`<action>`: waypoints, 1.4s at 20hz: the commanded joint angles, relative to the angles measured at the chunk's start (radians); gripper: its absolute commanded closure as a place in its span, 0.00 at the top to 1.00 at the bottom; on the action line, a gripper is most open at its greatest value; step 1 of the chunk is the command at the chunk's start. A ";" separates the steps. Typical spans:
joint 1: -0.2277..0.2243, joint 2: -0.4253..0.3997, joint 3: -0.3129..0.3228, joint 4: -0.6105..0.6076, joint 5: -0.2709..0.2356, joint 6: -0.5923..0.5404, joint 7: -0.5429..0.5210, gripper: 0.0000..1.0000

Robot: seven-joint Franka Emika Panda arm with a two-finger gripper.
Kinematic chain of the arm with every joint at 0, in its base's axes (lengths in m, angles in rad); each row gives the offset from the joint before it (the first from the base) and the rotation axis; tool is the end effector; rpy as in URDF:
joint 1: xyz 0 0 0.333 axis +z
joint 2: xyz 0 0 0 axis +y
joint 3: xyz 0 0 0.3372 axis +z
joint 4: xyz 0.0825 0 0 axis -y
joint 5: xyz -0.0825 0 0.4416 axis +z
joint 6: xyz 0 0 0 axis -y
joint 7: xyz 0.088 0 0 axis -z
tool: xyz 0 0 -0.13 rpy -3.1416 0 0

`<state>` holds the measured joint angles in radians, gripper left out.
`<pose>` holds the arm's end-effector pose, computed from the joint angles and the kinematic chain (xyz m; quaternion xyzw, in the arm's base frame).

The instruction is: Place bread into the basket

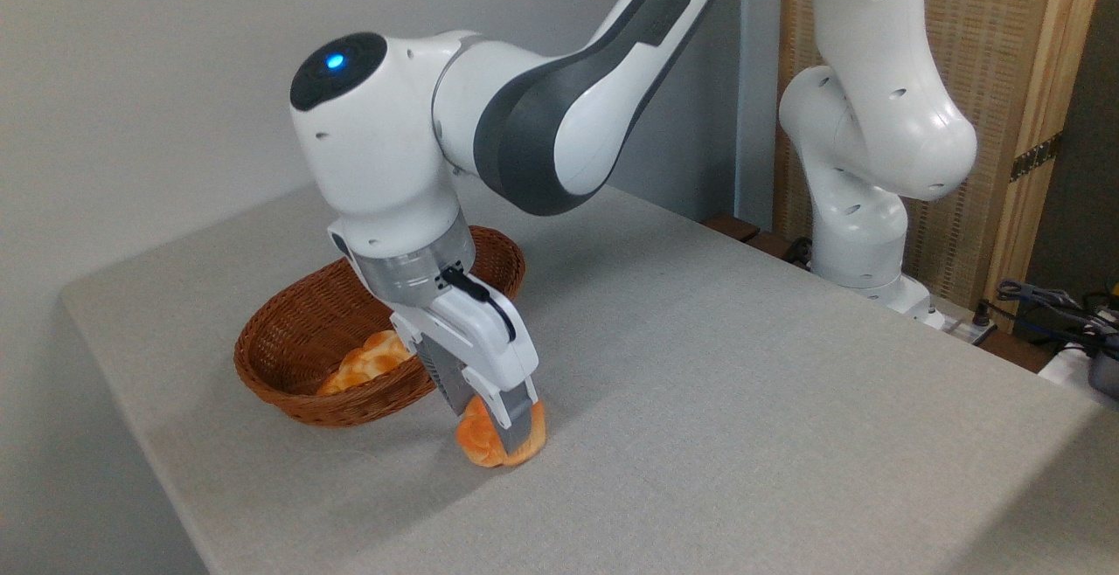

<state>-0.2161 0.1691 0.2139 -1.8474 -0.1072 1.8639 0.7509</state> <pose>0.6392 -0.0162 0.3962 0.9338 -0.3487 -0.0571 0.0569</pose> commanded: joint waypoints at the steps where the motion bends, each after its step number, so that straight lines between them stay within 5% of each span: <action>1: -0.006 -0.003 0.010 0.008 0.007 -0.002 0.018 1.00; 10: -0.014 -0.039 -0.002 0.086 -0.003 0.011 0.010 1.00; 18: -0.019 -0.060 -0.129 0.117 0.009 0.084 -0.109 1.00; 25: -0.005 -0.069 -0.114 0.094 0.032 0.073 -0.117 1.00; 28: 0.004 -0.063 -0.051 0.054 0.078 0.073 -0.041 1.00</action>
<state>-0.2186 0.1129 0.1077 -1.7495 -0.0644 1.9375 0.6447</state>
